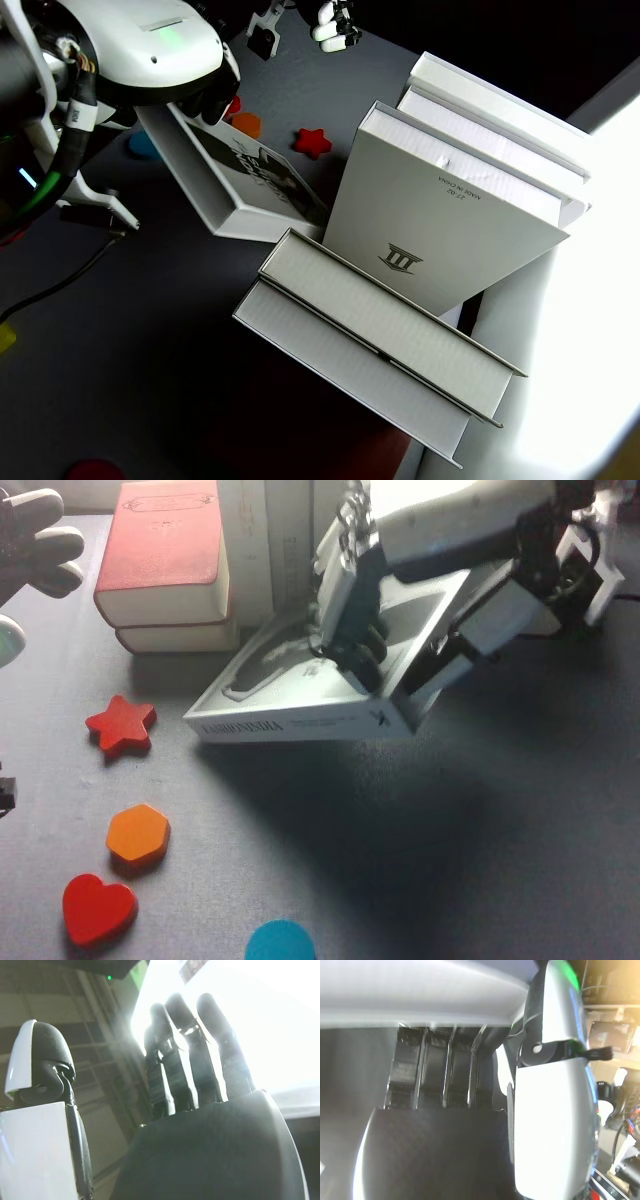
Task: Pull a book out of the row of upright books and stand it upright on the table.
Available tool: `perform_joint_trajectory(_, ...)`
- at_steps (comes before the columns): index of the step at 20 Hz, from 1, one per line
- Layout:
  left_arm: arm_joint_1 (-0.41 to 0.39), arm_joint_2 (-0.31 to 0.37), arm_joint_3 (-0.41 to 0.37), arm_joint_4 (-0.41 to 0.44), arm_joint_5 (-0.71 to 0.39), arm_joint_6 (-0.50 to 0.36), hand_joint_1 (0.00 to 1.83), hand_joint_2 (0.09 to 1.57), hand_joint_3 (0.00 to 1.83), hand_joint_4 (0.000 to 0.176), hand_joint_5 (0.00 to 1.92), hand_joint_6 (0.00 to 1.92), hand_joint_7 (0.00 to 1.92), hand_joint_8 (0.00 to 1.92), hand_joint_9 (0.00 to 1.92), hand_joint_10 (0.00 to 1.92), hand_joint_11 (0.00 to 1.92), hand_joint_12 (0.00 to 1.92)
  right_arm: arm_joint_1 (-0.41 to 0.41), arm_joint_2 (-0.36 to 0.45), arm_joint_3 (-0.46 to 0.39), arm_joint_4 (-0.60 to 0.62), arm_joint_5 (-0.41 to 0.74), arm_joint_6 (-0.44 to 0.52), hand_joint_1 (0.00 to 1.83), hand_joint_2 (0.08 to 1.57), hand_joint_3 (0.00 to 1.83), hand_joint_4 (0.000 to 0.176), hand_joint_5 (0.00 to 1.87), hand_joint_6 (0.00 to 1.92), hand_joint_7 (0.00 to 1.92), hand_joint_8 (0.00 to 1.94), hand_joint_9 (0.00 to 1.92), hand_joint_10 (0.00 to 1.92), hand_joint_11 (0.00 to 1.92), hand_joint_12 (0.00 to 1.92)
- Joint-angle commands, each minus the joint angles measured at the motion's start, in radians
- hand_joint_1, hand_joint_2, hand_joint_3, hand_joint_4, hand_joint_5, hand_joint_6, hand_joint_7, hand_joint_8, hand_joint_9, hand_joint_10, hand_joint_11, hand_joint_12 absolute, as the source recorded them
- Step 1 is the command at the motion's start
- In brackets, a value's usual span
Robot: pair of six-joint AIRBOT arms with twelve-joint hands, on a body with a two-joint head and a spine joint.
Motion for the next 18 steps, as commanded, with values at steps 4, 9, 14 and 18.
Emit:
perform_joint_trajectory(4,-0.01,-0.004,0.003,-0.035,-0.116,-0.011,1.0,0.94,0.0,0.032,0.57,0.0,0.61,0.11,0.45,0.94,0.17,1.47,0.006,0.017,-0.044,0.077,0.001,0.004,0.84,0.93,0.0,0.111,0.0,0.0,0.09,0.04,0.11,0.53,0.0,1.42)
perform_joint_trajectory(9,-0.01,-0.005,0.003,-0.036,-0.116,-0.011,1.05,0.96,0.0,0.014,0.53,0.0,0.53,0.09,0.43,0.92,0.16,1.49,0.006,0.037,-0.068,0.079,0.013,0.004,0.56,1.02,0.01,0.113,0.0,0.0,0.0,0.0,0.0,0.01,0.0,0.11)
perform_joint_trajectory(14,-0.009,-0.01,0.004,-0.037,-0.116,-0.011,1.02,0.95,0.0,0.019,0.54,0.01,0.55,0.09,0.42,0.96,0.2,1.57,0.006,0.065,-0.083,0.092,0.015,0.004,0.75,0.99,0.0,0.099,0.0,0.0,0.05,0.02,0.05,0.02,0.01,0.01)
perform_joint_trajectory(18,-0.053,-0.013,0.021,-0.044,-0.118,-0.011,0.9,0.99,0.0,0.046,0.31,0.0,0.5,0.02,0.48,0.53,0.15,1.49,-0.007,0.171,-0.076,0.325,-0.062,-0.138,0.59,1.03,0.01,0.044,0.02,0.0,0.18,0.0,0.36,0.0,0.01,1.37)
